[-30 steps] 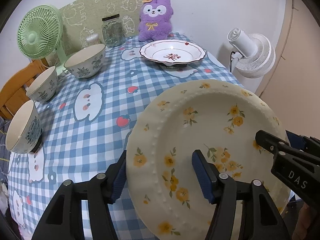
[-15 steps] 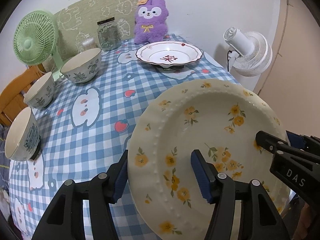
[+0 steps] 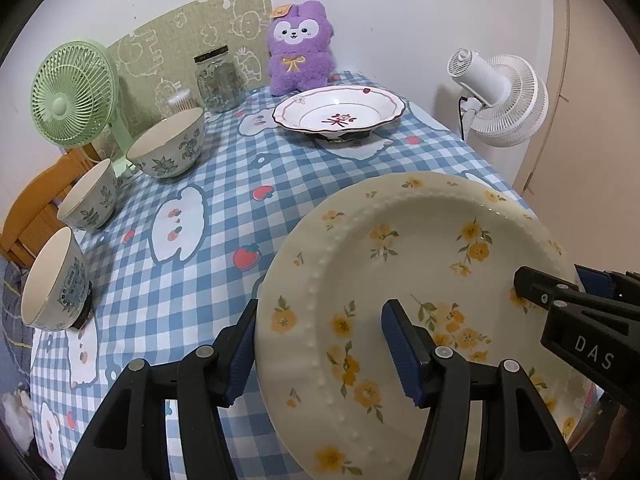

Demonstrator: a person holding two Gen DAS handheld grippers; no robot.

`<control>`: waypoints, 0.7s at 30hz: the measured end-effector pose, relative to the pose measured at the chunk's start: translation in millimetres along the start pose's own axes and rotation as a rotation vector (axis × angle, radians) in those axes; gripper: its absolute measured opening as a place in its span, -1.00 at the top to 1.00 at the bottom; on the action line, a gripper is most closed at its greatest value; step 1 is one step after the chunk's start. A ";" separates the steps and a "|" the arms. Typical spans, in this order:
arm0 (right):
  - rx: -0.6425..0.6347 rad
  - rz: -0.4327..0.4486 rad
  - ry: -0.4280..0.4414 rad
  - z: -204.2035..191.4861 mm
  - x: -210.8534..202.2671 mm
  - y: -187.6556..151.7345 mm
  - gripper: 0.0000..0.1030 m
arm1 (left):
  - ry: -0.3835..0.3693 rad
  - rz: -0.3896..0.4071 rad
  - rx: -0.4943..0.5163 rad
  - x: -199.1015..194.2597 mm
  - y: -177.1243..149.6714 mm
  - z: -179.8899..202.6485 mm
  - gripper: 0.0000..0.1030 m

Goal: Organize plates and bowls

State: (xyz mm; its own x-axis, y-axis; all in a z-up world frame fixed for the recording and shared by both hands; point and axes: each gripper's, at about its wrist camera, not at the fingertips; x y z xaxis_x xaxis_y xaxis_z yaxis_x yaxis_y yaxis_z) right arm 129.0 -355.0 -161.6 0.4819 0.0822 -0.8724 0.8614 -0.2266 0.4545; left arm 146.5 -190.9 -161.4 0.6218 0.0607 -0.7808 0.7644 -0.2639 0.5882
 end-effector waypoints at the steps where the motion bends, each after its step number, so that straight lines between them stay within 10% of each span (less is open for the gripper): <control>1: -0.002 0.001 -0.001 -0.3 0.3 0.4 0.00 | 0.007 0.001 0.006 0.5 0.2 1.1 -0.20; 21: -0.025 0.001 -0.027 -9.1 6.0 4.8 -0.27 | -0.011 -0.019 0.040 3.8 5.9 8.3 -0.65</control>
State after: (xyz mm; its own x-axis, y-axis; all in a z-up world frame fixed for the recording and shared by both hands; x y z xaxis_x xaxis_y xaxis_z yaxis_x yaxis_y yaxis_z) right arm 137.5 -346.7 -163.0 0.4789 0.0560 -0.8761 0.8647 -0.2024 0.4597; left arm 151.9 -200.2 -162.7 0.6052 0.0554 -0.7941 0.7686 -0.3007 0.5647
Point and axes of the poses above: each gripper's, at about its wrist camera, not at the fingertips, and x roughly the way its jaws point, z to its right, y to its top, and after that the axes turned 6 degrees about y, right-handed
